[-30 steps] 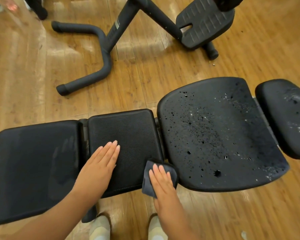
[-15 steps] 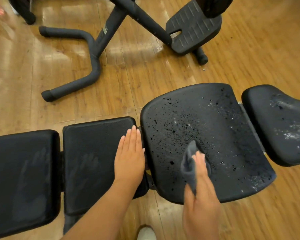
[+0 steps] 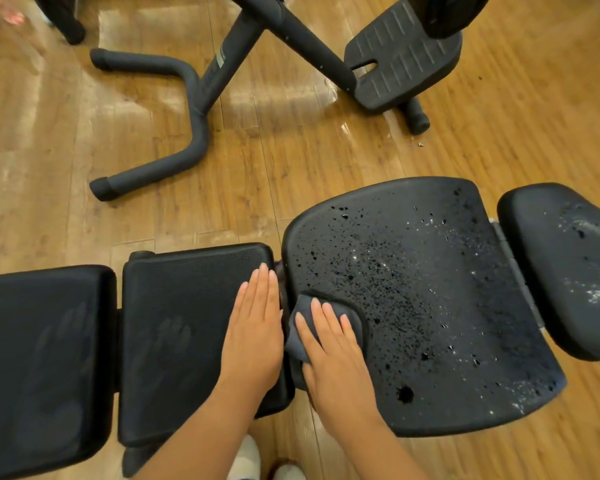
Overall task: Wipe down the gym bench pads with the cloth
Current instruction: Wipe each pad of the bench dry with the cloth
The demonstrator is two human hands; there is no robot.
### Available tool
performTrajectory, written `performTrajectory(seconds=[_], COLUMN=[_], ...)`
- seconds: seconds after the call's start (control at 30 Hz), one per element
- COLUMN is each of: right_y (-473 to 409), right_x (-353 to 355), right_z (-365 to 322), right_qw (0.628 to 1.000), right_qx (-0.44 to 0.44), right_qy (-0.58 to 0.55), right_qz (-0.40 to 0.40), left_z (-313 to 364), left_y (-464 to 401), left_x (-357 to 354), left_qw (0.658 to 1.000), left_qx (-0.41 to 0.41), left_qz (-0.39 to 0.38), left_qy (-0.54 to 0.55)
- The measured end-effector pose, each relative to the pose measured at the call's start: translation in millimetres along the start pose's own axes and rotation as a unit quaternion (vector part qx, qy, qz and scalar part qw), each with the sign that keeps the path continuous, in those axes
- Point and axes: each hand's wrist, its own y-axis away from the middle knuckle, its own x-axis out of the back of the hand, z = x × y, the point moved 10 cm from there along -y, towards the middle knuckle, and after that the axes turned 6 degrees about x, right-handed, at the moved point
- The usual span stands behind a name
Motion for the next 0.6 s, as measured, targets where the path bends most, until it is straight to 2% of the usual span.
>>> performTrajectory(seconds=[0.13, 0.33, 0.6], right_y=[-58.8, -136.0, -124.4], right_x=[7.3, 31.4, 21.7], right_z=[0.3, -2.1, -10.1], right_qw=[1.0, 0.997, 0.994], right_qx=[0.008, 0.046, 0.061], right_qy=[-0.003, 0.041, 0.084], right_qz=[0.013, 0.035, 0.027], left_z=[-5.6, -6.2, -6.6], left_y=[0.7, -2.2, -1.5], left_x=[1.9, 0.1, -1.6], left_qw=[0.999, 1.0, 1.0], left_qx=[0.029, 0.02, 0.018], left_qz=[0.008, 0.01, -0.001], left_qy=[0.022, 0.015, 0.01])
